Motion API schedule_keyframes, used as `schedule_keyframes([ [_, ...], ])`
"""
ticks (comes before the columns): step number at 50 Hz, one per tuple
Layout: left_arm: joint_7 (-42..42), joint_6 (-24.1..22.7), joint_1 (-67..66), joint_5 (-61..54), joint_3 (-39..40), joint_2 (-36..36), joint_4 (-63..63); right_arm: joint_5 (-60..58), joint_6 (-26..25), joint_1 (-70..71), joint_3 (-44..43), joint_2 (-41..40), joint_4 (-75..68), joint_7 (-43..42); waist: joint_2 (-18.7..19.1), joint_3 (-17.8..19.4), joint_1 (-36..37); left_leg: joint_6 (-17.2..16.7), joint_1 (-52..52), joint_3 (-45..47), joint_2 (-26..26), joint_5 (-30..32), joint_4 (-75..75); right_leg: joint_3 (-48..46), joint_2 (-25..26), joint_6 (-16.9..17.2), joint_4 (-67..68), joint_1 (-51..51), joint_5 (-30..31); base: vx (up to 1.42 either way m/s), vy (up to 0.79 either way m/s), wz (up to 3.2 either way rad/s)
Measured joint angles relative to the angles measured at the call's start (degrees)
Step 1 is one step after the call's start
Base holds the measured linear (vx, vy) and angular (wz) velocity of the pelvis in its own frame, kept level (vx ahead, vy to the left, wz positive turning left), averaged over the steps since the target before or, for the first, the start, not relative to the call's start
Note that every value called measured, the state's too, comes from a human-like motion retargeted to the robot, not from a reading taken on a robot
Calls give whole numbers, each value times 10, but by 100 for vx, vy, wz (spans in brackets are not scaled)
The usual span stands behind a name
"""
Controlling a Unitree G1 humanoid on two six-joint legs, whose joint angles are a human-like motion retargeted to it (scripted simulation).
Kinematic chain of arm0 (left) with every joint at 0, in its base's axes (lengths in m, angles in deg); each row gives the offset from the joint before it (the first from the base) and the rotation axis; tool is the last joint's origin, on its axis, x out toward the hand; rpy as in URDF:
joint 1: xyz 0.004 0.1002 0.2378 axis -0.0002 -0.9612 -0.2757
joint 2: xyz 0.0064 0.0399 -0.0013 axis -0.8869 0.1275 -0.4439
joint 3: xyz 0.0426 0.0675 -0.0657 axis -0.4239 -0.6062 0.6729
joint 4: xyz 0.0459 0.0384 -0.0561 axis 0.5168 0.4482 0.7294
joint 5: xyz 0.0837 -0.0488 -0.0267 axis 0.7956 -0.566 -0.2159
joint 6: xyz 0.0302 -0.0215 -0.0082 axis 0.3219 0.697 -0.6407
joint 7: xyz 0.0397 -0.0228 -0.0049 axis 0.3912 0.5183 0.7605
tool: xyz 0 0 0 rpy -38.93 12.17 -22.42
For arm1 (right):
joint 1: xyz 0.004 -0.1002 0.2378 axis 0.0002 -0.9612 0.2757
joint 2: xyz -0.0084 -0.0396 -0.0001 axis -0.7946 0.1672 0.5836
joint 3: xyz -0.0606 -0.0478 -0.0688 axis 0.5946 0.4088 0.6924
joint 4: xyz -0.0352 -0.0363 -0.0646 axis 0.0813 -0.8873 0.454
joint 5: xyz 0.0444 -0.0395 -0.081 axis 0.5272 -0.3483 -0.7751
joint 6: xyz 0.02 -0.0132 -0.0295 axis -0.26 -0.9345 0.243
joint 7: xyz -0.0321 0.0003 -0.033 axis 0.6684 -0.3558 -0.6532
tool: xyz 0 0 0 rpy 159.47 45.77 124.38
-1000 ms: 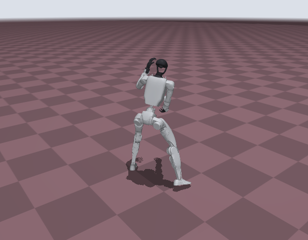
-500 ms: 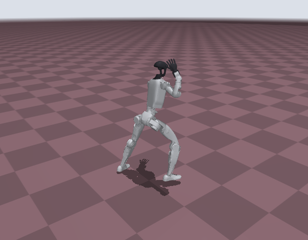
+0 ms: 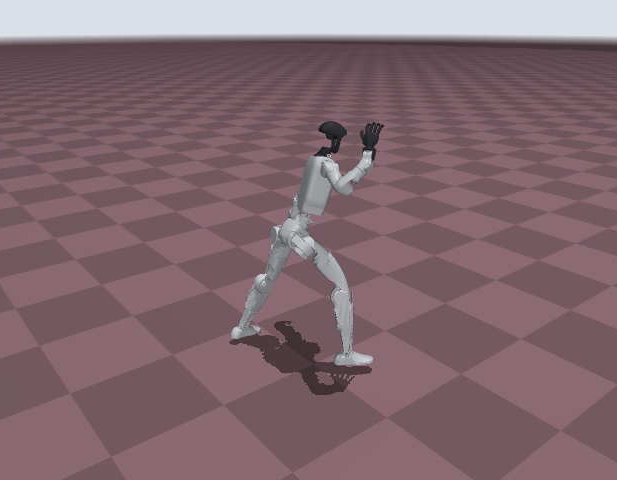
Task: Kungfu
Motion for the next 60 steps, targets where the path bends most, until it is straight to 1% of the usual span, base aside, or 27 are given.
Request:
schedule_keyframes([
  [3, 82, 15, 9, 38, -46, -14, 60, -147, -17, 66, 72, 56, -76, -17, -12, 0, -6, 0, -2, 30, -11, -3, 6, 3, 2, -7, -30, -18, 26, -18, 9, -81],
  [7, 215, 51, 60, 97, -131, -16, 66, -322, -39, 224, 230, 130, -153, -22, 7, -2, -22, 0, -13, 60, -6, 4, 6, -71, -24, -95, -28, -47, 11, -21, 1, -92],
  [10, 257, 50, 160, 147, -173, -23, 66, -372, -40, 312, 319, 160, -170, -15, 8, -11, -47, 0, -10, 65, -20, 27, -5, -170, -78, -134, -4, -60, 50, -16, -9, -53],
  [12, 270, 50, 259, 164, -203, -23, 66, -388, -33, 368, 373, 173, -187, -8, 1, -27, -55, 0, -5, 69, -27, 54, -11, -212, -91, -143, 27, -83, 31, -4, -43, -71],
  [13, 274, 50, 320, 168, -220, -18, 66, -398, -28, 435, 433, 177, -208, -8, -2, -29, -58, 0, 5, 75, -29, 72, -14, -226, -91, -156, 40, -92, 18, 3, -53, -90],
  [15, 280, 51, 407, 169, -241, -5, 39, -411, -19, 480, 484, 171, -213, 3, -9, -46, -78, 0, 21, 79, -36, 127, -16, -242, -91, -190, 73, -104, -27, 10, -55, -87],
  [18, 286, 78, 519, 184, -257, 36, -43, -444, -9, 548, 558, 158, -216, 35, -6, -55, -115, 0, 49, 78, -32, 268, -7, -210, -57, -194, 129, -98, -119, 24, -68, -81],
  [20, 298, 100, 599, 163, -285, 66, -94, -484, -1, 666, 673, 137, -235, 43, -5, -47, -138, 0, 77, 102, -18, 378, 13, -198, -33, -188, 146, -66, -162, 32, -68, -113],
  [23, 304, 118, 710, 152, -325, 100, -149, -547, 12, 769, 766, 105, -240, 49, -33, -29, -115, 0, 85, 80, 21, 406, 242, -151, 77, -180, 170, 6, -232, 50, -52, -319],
  [25, 306, 156, 786, 165, -349, 114, -181, -591, 17, 827, 808, 88, -238, 46, -55, -32, -88, 0, 81, -13, -81, 406, 255, -88, 146, -160, 132, 52, -235, 65, -19, -390],
  [27, 281, 201, 850, 197, -375, 113, -202, -635, 16, 865, 840, 65, -238, 40, -69, -44, -48, 0, 53, -8, -124, 351, 318, -35, 208, -151, 107, 98, -235, 76, -21, -402],
  [28, 266, 224, 878, 215, -389, 113, -208, -652, 15, 876, 851, 57, -234, 35, -73, -52, -36, 0, 31, 8, -120, 317, 351, -11, 232, -150, 97, 122, -239, 77, -32, -326],
  [30, 231, 271, 930, 243, -420, 109, -222, -680, 15, 895, 873, 45, -226, 25, -73, -70, -36, 0, -13, 6, -84, 252, 397, 14, 270, -159, 75, 177, -253, 85, -59, -255],
  [32, 182, 301, 964, 270, -454, 99, -239, -704, 7, 910, 894, 31, -223, 22, -47, -63, -21, 7, -53, -30, 2, 182, 449, 15, 345, -177, 20, 268, -244, 81, -59, -309],
  [35, 102, 316, 1005, 299, -505, 58, -280, -737, -11, 937, 915, 8, -222, 28, -24, -58, -5, 59, -110, -23, 65, 116, 446, 74, 393, -174, -24, 354, -226, 55, -5, -341],
  [39, 42, 306, 1030, 403, -543, -5, -339, -728, -77, 932, 907, -39, -256, -51, -4, -66, 21, 70, -151, -48, 88, 127, 308, 196, 427, -173, -27, 422, -216, 49, 15, -365],
  [42, -24, 297, 1032, 446, -570, -60, -402, -678, -46, 901, 875, -67, -272, -98, 13, -70, 30, 106, -175, -105, 89, 188, 201, 284, 445, -177, 1, 448, -228, 38, 25, -334],
  [45, -152, 249, 1010, 456, -598, -121, -472, -635, -43, 851, 840, -110, -276, -88, 36, -73, 45, 122, -196, -241, 59, 269, 132, 350, 455, -170, 55, 448, -243, 32, 42, -330],
  [48, -256, 200, 977, 425, -659, -197, -535, -617, -69, 770, 796, -184, -273, -46, 53, -73, 79, 99, -176, -336, 47, 323, 80, 404, 438, -156, 104, 427, -244, 15, 65, -355],
  [50, -318, 179, 936, 420, -700, -254, -577, -608, -103, 706, 780, -259, -281, -34, 72, -73, 100, 91, -162, -333, 68, 367, 52, 441, 433, -136, 130, 400, -227, -10, 82, -364],
  [52, -380, 157, 870, 431, -720, -301, -604, -604, -104, 645, 785, -342, -302, -39, 108, -57, 118, 61, -140, -317, 90, 399, 55, 432, 426, -111, 147, 366, -201, -20, 107, -352],
  [53, -412, 144, 831, 440, -721, -324, -614, -606, -92, 619, 789, -384, -316, -44, 127, -36, 122, 30, -119, -322, 94, 380, 58, 397, 410, -101, 152, 344, -188, -35, 131, -343],
  [54, -442, 129, 784, 451, -710, -342, -621, -607, -77, 594, 799, -426, -337, -50, 133, -12, 129, 12, -90, -284, 83, 331, 62, 363, 373, -91, 159, 318, -181, -49, 149, -337],
  [55, -473, 112, 734, 463, -693, -358, -628, -609, -60, 572, 811, -469, -362, -56, 133, 14, 136, 0, -57, -224, 65, 267, 68, 330, 326, -81, 167, 289, -176, -61, 158, -426],
  [57, -536, 71, 600, 483, -629, -371, -636, -599, -21, 524, 833, -555, -427, -49, 106, 63, 201, 0, 19, -94, 17, 158, 51, 281, 270, -84, 166, 196, -158, -76, 152, -526],
  [58, -563, 50, 522, 492, -593, -364, -637, -589, 5, 491, 839, -586, -456, -35, 94, 87, 222, 0, 42, -66, -16, 106, 50, 244, 232, -92, 156, 148, -150, -80, 132, -512],
  [60, -606, 9, 353, 520, -521, -323, -615, -569, 64, 410, 865, -646, -517, -4, 84, 125, 261, 0, 58, -57, -49, 15, 74, 188, 203, -160, 125, 65, -92, -67, 100, -526],
])
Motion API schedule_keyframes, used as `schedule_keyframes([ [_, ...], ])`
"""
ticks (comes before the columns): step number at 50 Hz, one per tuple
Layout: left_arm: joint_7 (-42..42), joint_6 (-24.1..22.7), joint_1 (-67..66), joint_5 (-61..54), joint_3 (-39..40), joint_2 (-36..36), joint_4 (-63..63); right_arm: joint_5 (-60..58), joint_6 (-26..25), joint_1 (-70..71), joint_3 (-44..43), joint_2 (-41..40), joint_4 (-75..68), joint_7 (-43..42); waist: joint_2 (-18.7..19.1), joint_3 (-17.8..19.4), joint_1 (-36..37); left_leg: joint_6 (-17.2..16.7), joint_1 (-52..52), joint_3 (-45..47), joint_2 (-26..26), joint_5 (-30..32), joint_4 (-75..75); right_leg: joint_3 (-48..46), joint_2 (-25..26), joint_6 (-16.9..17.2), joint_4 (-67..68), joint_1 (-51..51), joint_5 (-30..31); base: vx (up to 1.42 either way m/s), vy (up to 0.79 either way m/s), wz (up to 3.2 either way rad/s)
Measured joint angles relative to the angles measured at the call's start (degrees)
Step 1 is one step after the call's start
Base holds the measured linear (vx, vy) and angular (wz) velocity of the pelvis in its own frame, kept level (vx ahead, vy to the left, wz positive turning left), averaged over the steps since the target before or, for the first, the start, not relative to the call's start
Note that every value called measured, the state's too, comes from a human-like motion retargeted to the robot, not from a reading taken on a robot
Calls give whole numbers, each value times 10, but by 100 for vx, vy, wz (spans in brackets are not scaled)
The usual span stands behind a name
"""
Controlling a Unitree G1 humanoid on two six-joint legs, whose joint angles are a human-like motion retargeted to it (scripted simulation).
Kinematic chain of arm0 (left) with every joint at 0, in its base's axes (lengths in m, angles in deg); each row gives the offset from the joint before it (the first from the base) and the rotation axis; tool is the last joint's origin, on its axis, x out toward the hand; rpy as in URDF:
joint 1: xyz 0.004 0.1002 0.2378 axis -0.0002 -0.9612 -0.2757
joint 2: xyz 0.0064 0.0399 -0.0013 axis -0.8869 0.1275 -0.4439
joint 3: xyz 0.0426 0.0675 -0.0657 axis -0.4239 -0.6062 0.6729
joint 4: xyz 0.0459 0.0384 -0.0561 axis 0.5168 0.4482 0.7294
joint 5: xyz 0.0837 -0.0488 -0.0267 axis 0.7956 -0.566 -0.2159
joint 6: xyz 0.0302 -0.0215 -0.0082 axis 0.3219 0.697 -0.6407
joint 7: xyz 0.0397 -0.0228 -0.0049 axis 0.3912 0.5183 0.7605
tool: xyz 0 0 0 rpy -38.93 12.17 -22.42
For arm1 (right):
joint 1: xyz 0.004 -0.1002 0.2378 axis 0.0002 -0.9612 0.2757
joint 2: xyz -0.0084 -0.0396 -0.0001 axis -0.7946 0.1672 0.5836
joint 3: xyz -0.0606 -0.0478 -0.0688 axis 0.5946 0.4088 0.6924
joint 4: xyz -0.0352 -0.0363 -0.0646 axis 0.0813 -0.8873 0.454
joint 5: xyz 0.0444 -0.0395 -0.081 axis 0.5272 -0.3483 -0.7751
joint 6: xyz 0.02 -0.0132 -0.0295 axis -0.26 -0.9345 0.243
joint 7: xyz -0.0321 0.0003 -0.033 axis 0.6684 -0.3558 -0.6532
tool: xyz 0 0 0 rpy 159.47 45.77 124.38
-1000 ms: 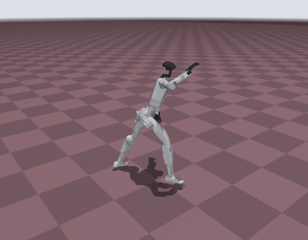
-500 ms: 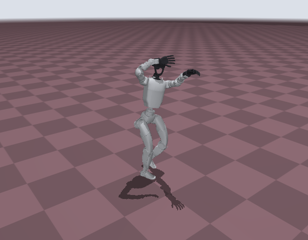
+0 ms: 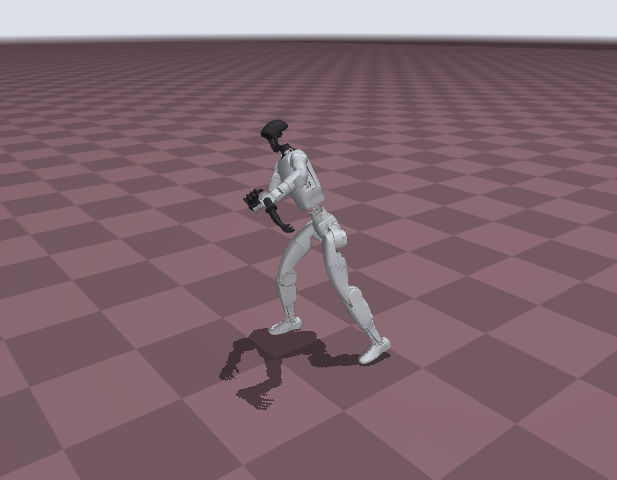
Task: Kungfu
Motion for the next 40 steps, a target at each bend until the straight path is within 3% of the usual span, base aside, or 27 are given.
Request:
schedule_keyframes([
  [2, -33, -23, -154, 22, 41, 71, 44, 43, 44, -68, 90, -50, -65, 20, -3, 29, 36, 18, -35, -1, -23, -84, 55, 122, 96, 113, -82, -53, 61, -66, 83, -579],
  [3, -52, -30, -209, 23, 36, 105, 59, 72, 59, -99, 135, -61, -85, 41, 10, 52, 32, 23, -55, -21, -27, -127, 91, 156, 131, 146, -122, -66, 89, -70, 73, -476],
  [5, -87, -55, -293, 30, 20, 170, 85, 101, 92, -163, 181, -68, -97, 87, 26, 123, -9, 54, -47, -36, -49, -213, 131, 184, 155, 197, -181, -53, 120, -58, 46, -319],
  [6, -96, -70, -324, 35, 23, 197, 92, 102, 112, -188, 187, -71, -98, 104, 32, 143, -48, 80, -33, -18, -45, -232, 130, 159, 145, 200, -187, -55, 115, -37, 11, -151],
  [7, -105, -77, -350, 32, 27, 223, 103, 100, 131, -208, 194, -74, -99, 124, 35, 160, -87, 95, -27, -9, -43, -246, 137, 144, 141, 202, -192, -56, 111, -22, -5, -51],
  [9, -118, -58, -378, -13, 41, 264, 133, 92, 152, -213, 215, -82, -101, 177, 34, 180, -144, 84, -45, -16, -36, -255, 182, 150, 158, 202, -195, -57, 117, -17, -8, -84],
  [12, -137, -42, -379, -63, 68, 272, 142, 108, 113, -187, 228, -82, -102, 246, 51, 193, -172, 80, -27, -6, -5, -265, 192, 111, 177, 202, -192, -58, 129, -6, -24, -55],
  [14, -132, -47, -361, -68, 71, 259, 131, 145, 90, -181, 213, -75, -99, 266, 55, 190, -160, 72, -14, -4, 3, -259, 190, 91, 186, 202, -186, -49, 106, 13, -40, -32],
  [19, -130, -53, -326, -75, 60, 229, 110, 203, 82, -166, 171, -62, -87, 276, 78, 181, -167, 59, 29, 35, 45, -213, 131, 50, 181, 202, -163, -34, 24, 19, -33, 36],
  [25, -144, -61, -304, -104, 38, 223, 94, 211, 62, -154, 152, -32, -60, 288, 118, 174, -210, 67, 56, 53, 57, -161, 63, 75, 177, 202, -141, -6, -10, 19, -12, 58],
  [30, -127, -49, -254, -120, 36, 229, 99, 221, 54, -144, 113, 4, -61, 285, 124, 169, -230, 63, 62, 43, 38, -76, 15, 98, 160, 193, -131, 21, -21, 9, -14, 72],
  [33, -74, -19, -217, -118, 46, 241, 120, 219, 41, -135, 86, 21, -69, 289, 125, 168, -239, 50, 69, 38, 51, -13, -7, 99, 156, 168, -126, 50, -8, 13, -30, 100],
  [40, 161, 50, -152, -131, 64, 292, 205, 309, -2, -129, 27, 70, -51, 310, 108, 165, -248, 1, 62, 72, 97, 121, -21, 13, 97, 106, -129, 121, -14, 15, -35, 133],
])
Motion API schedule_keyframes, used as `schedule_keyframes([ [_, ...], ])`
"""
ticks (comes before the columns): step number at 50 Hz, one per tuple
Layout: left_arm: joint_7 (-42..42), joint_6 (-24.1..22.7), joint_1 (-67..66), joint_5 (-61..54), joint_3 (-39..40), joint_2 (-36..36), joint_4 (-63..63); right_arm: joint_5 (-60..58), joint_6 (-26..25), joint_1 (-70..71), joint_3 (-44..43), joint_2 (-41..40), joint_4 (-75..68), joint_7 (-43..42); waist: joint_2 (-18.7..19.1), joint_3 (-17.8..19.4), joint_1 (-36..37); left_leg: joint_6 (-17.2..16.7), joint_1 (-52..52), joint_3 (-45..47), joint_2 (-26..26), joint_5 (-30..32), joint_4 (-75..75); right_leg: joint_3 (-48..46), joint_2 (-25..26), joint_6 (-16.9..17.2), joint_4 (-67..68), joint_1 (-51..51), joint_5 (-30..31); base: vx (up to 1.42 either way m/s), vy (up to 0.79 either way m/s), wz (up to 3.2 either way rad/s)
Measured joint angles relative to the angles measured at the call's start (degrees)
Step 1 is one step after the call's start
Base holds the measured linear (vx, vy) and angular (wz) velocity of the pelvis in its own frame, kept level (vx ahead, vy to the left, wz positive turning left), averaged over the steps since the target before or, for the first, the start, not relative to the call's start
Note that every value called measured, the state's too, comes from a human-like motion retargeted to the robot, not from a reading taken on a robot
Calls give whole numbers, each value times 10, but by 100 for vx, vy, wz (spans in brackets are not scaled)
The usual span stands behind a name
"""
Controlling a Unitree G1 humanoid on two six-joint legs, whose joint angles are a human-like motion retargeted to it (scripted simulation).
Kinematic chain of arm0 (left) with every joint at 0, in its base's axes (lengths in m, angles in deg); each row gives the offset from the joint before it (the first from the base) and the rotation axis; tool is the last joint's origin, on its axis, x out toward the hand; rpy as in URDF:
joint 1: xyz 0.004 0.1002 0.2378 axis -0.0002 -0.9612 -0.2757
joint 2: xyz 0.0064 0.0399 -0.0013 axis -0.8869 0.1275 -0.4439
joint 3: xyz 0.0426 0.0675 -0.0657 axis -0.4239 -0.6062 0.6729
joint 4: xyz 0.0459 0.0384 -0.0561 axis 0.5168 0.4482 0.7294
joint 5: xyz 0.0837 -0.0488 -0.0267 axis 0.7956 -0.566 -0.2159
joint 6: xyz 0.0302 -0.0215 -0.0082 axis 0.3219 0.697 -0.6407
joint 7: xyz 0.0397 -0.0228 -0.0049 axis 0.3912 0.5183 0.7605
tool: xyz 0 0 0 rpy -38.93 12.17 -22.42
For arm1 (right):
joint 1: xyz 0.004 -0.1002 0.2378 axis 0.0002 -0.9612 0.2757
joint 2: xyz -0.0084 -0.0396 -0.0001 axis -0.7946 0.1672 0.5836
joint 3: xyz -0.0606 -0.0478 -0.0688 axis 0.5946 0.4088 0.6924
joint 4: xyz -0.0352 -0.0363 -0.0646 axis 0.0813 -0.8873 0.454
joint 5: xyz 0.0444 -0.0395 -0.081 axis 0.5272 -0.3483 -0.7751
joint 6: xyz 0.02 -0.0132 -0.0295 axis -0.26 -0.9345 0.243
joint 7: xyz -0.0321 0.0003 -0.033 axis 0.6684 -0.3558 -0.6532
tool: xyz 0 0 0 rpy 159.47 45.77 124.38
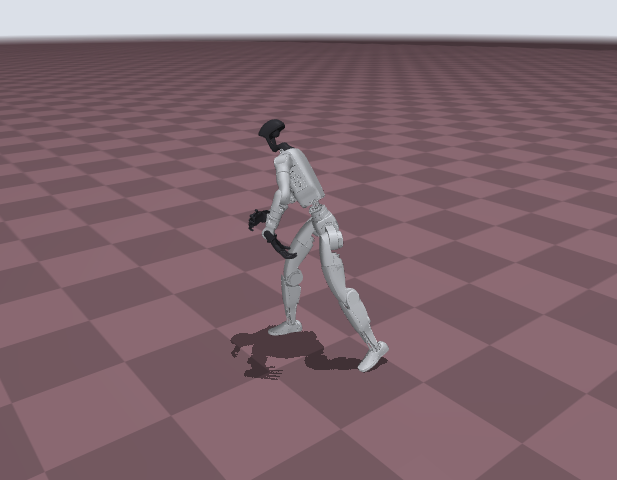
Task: Kungfu
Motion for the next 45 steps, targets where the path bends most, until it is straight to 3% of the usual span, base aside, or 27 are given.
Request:
schedule_keyframes([
  [3, 45, 21, 12, 12, 9, 20, 16, 94, -5, -13, -22, 24, 33, -18, -12, -13, -7, -1, -16, 61, 5, 43, -11, -43, -51, -4, -6, 25, -11, 14, -25, 186],
  [7, 119, 36, 4, -26, 24, 37, 28, 196, -24, -45, -47, 69, 101, -31, -23, -25, -4, 8, -8, 160, 44, 71, -26, -92, -68, -13, -16, 75, -25, 26, -23, 143],
  [10, 164, 32, -14, -60, 37, 42, 29, 256, -40, -81, -69, 114, 168, -32, -37, -36, 8, 22, -7, 181, 52, 79, -36, -112, -78, -13, -26, 105, -30, 21, -16, 109],
  [16, 172, 6, -77, -162, 90, 47, 29, 367, -84, -202, -116, 198, 253, -24, -79, -75, 60, 8, -19, 116, 49, 64, -43, -133, -90, -11, -43, 143, -36, 28, 9, 70],
  [24, 123, 28, -195, -456, 179, 67, -19, 429, -106, -408, -187, 241, 274, -26, -137, -119, 86, 39, -73, 40, 17, -26, -4, -176, -156, 2, -87, 194, -9, 24, 30, 93],
  [28, 92, 70, -253, -600, 214, 76, -47, 450, -124, -509, -235, 187, 248, -14, -175, -137, 101, 66, -100, 13, -16, -65, 31, -194, -200, 7, -121, 222, 54, 29, 52, 78],
  [35, 52, 167, -313, -776, 248, 89, -77, 591, -190, -646, -308, 55, 210, 41, -226, -159, 119, 138, -126, -17, -88, -90, 51, -238, -271, 12, -194, 271, 313, 30, 55, 71],
  [37, 46, 177, -325, -789, 260, 94, -83, 629, -208, -671, -312, 32, 203, 57, -230, -167, 123, 154, -128, -20, -99, -87, 47, -282, -282, 0, -208, 286, 334, 30, 53, 26],
  [40, 35, 177, -334, -774, 276, 86, -93, 660, -227, -694, -312, 12, 186, 74, -226, -187, 120, 173, -143, -39, -111, -72, 38, -333, -265, -7, -200, 302, 272, 23, 44, 45],
  [42, 24, 169, -333, -742, 285, 81, -90, 669, -237, -698, -309, 7, 171, 84, -223, -205, 122, 181, -156, -56, -116, -59, 27, -284, -217, 1, -148, 283, 158, 20, 32, 50],
  [45, 15, 159, -329, -717, 290, 81, -81, 666, -252, -699, -302, 9, 163, 102, -228, -218, 129, 189, -151, -69, -125, -50, 0, -228, -121, -26, -84, 265, 43, 15, 30, 32],
])
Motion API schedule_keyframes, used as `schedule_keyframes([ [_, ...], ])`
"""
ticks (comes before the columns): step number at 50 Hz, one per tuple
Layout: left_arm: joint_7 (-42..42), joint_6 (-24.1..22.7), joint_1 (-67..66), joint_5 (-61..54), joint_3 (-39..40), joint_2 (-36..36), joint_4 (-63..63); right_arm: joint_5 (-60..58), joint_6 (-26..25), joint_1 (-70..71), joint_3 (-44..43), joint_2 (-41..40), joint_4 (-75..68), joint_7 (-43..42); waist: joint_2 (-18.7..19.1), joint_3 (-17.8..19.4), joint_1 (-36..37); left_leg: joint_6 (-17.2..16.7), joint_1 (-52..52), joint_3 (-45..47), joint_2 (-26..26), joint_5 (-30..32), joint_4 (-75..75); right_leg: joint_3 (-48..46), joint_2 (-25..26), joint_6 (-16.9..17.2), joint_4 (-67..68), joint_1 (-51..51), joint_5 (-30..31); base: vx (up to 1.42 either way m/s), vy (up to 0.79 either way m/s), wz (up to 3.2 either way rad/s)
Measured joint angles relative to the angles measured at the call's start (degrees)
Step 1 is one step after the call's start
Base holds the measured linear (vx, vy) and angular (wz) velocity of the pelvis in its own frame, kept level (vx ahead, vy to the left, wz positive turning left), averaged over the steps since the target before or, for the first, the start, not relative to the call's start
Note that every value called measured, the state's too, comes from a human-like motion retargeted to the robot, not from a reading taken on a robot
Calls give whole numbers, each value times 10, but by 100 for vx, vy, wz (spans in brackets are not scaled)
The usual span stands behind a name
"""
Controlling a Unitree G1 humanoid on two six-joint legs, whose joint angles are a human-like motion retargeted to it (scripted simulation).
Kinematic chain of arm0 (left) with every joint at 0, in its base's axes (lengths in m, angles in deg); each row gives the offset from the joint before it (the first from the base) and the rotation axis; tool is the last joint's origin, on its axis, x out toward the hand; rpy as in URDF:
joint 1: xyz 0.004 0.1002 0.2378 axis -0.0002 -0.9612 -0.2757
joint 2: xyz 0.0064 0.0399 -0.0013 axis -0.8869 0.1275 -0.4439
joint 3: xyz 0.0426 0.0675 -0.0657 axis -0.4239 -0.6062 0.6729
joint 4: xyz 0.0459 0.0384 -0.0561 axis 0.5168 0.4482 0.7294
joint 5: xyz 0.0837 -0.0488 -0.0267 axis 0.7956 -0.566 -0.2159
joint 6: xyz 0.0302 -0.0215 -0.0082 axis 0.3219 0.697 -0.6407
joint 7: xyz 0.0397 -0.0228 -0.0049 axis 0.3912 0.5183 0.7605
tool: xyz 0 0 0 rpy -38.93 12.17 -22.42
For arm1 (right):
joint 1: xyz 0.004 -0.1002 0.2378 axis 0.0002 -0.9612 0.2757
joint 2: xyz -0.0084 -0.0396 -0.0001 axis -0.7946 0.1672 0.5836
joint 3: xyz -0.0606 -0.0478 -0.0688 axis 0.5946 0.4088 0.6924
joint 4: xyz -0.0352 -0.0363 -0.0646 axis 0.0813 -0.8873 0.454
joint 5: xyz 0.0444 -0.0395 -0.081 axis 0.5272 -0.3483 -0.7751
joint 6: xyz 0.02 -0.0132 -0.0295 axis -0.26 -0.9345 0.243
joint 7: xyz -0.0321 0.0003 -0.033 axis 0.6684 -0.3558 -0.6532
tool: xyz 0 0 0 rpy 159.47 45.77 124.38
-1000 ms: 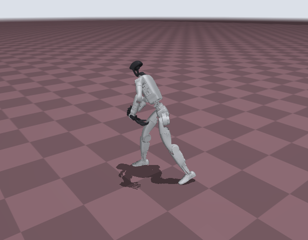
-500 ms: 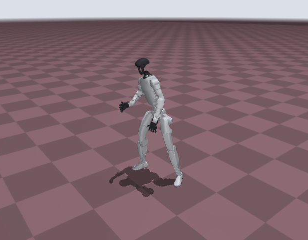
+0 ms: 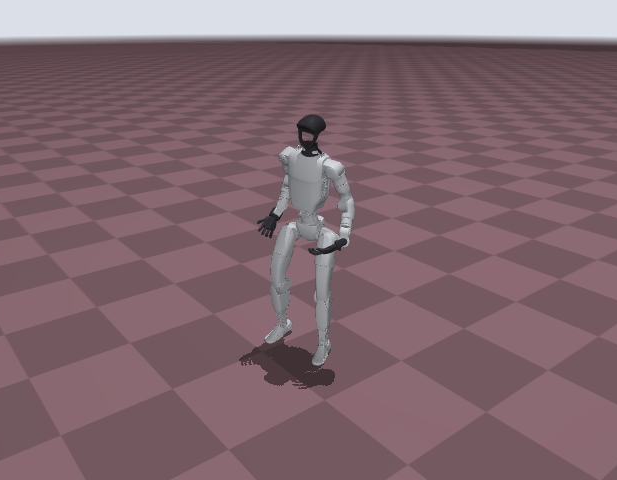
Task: Kungfu
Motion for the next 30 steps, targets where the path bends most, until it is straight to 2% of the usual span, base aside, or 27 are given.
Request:
schedule_keyframes([
  [2, -7, 1, 0, -5, 5, 6, 2, -7, -17, 0, 6, 4, 4, 16, -1, 0, 1, 5, 13, -2, -6, 0, -17, 15, 63, -12, 15, 4, -57, 10, 25, 11],
  [5, -29, 9, -5, -19, 13, 19, 3, -15, -38, -4, 7, 6, 16, 40, -6, -2, -6, 7, 37, 1, -21, -2, -39, 30, 145, -9, 13, 14, -123, 14, 16, 2],
  [7, -42, 15, -14, -25, 20, 29, 1, -16, -40, -12, 4, 3, 21, 42, -18, -10, -12, 6, 50, 7, -37, -4, -46, 37, 175, -2, -14, 29, -137, 24, 15, -1],
  [8, -48, 19, -20, -27, 26, 35, 1, -15, -41, -17, 2, 1, 22, 42, -26, -16, -14, 7, 56, 14, -46, -5, -48, 29, 179, 0, -34, 36, -135, 28, 16, -13],
  [9, -52, 21, -26, -27, 33, 44, 2, -13, -43, -21, 0, -4, 21, 43, -34, -24, -14, 8, 62, 21, -54, -6, -51, 10, 175, -37, -51, 42, -105, 28, 15, -27],
  [10, -54, 24, -32, -28, 40, 53, 5, -10, -45, -27, -1, -10, 19, 44, -42, -33, -13, 9, 67, 28, -61, -8, -53, -14, 166, -93, -68, 47, -61, 26, 15, -38],
  [12, -46, 26, -38, -31, 51, 75, 13, -4, -48, -33, -3, -21, 13, 44, -50, -52, -11, 14, 66, 42, -78, -5, -57, 53, 172, -58, -80, 56, -91, 23, 15, -25],
  [13, -40, 26, -39, -33, 52, 84, 19, 1, -50, -36, -6, -27, 8, 44, -46, -59, -13, 16, 67, 39, -80, 0, -61, 107, 190, -53, -75, 50, -106, 22, 16, -3],
  [14, -37, 28, -40, -33, 50, 90, 22, 5, -51, -38, -9, -32, 5, 43, -40, -62, -12, 14, 72, 36, -79, 2, -64, 117, 192, -53, -78, 53, -111, 23, 18, 0],
  [15, -34, 32, -41, -33, 48, 94, 24, 9, -51, -42, -12, -35, 3, 41, -33, -63, -9, 10, 79, 34, -75, 3, -67, 105, 187, -56, -85, 60, -112, 20, 20, -18],
  [17, -24, 37, -34, -12, 45, 104, 32, 17, -57, -31, -14, -32, -16, 36, -30, -69, -4, 12, 92, 44, -81, 1, -75, 21, 158, -74, -108, 85, -97, 14, 20, -33],
  [19, -14, 28, -30, 21, 48, 107, 39, 16, -69, -9, -9, -18, -38, 34, -24, -73, -7, 16, 102, 53, -88, 1, -82, 28, 164, -79, -123, 99, -91, 8, 17, -25],
  [21, -4, 12, -25, 50, 50, 96, 48, 0, -78, 21, -2, 4, -66, 36, -14, -76, -10, 12, 101, 58, -85, 1, -82, 68, 171, -67, -123, 97, -88, 6, 15, -27],
  [25, 16, -13, 17, 99, 19, 46, 101, -78, -70, 82, 18, 61, -133, 33, 1, -70, -1, 5, 107, 73, -84, 5, -90, 55, 172, -53, -112, 90, -69, 1, 18, -36],
  [30, 46, -45, 107, 219, -34, -14, 201, -272, -42, 180, 31, 88, -294, 17, -1, -27, 31, -16, 115, 94, -66, 10, -88, 53, 167, -25, -95, 93, -39, -14, 8, -48],
])
